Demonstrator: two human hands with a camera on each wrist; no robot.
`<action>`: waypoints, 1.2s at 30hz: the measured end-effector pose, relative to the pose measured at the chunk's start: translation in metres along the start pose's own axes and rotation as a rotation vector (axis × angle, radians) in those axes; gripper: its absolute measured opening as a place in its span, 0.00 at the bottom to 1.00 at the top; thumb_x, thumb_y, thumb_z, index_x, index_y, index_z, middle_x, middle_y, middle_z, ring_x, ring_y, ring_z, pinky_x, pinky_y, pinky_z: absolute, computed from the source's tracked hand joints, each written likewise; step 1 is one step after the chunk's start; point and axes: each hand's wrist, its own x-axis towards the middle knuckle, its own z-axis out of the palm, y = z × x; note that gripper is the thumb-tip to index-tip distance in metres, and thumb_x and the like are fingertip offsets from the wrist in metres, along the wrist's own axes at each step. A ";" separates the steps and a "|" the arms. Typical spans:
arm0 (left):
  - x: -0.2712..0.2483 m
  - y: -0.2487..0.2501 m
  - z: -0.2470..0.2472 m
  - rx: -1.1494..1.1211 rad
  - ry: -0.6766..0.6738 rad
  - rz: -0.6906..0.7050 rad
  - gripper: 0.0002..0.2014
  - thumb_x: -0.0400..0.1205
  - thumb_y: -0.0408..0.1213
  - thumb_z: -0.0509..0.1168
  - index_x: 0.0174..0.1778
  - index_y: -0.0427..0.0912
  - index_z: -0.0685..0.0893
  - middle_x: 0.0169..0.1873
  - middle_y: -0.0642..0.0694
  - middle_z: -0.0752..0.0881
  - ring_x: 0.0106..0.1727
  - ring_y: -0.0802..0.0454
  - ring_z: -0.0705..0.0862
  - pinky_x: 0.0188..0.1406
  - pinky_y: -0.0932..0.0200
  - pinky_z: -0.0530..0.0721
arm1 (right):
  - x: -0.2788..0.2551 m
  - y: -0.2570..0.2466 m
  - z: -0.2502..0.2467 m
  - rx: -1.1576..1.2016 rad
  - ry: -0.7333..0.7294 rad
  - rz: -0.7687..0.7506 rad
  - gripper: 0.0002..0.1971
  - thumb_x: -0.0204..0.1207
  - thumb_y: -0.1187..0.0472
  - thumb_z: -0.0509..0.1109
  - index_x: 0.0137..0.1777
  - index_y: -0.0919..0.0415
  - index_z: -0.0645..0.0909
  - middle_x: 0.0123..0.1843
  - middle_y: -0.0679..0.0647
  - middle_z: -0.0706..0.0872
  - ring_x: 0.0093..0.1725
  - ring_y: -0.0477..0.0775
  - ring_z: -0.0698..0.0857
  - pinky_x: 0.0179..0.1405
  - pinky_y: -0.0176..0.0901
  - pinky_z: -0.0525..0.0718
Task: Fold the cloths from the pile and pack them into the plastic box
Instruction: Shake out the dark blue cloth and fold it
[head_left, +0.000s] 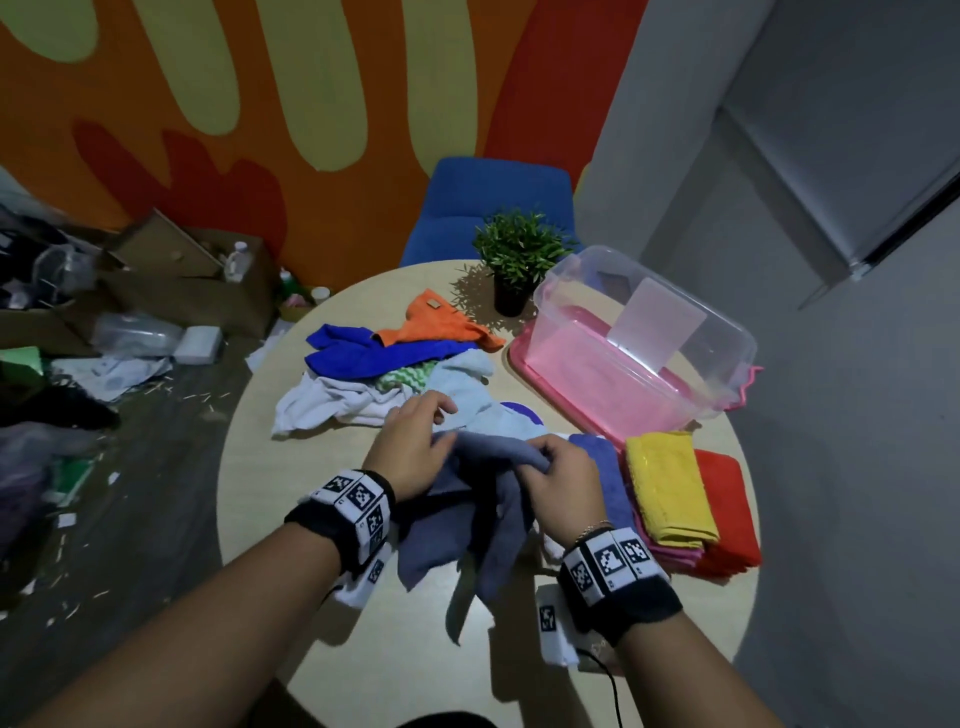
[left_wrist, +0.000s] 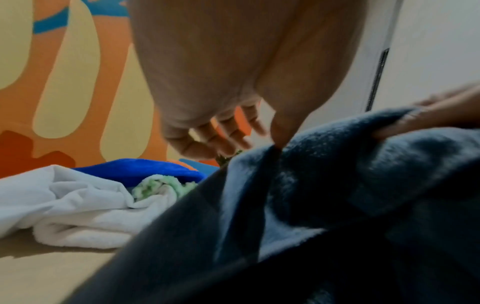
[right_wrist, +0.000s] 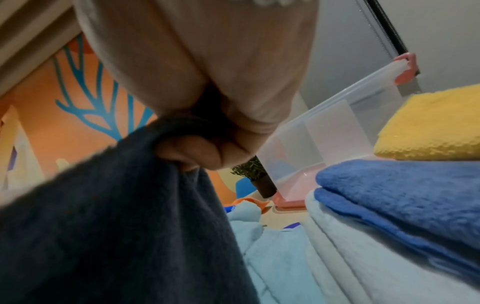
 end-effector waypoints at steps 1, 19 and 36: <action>-0.008 0.006 0.000 -0.114 -0.049 0.041 0.10 0.82 0.40 0.70 0.57 0.53 0.78 0.49 0.48 0.82 0.49 0.53 0.82 0.52 0.55 0.82 | 0.000 -0.005 0.002 0.024 0.004 0.005 0.06 0.72 0.67 0.71 0.41 0.54 0.84 0.37 0.45 0.88 0.39 0.43 0.85 0.35 0.28 0.75; -0.033 0.022 -0.058 -0.091 0.032 0.368 0.12 0.81 0.37 0.72 0.60 0.51 0.83 0.51 0.55 0.86 0.52 0.62 0.80 0.53 0.65 0.80 | 0.004 -0.063 -0.006 0.364 0.292 0.115 0.03 0.81 0.61 0.72 0.51 0.53 0.87 0.39 0.55 0.91 0.28 0.49 0.83 0.29 0.44 0.82; -0.014 0.090 -0.086 -0.306 -0.101 0.458 0.07 0.86 0.37 0.67 0.57 0.45 0.88 0.50 0.54 0.90 0.53 0.61 0.87 0.57 0.60 0.83 | -0.015 -0.092 -0.042 -0.068 -0.002 -0.358 0.22 0.72 0.55 0.78 0.67 0.50 0.82 0.52 0.43 0.89 0.50 0.37 0.85 0.52 0.36 0.81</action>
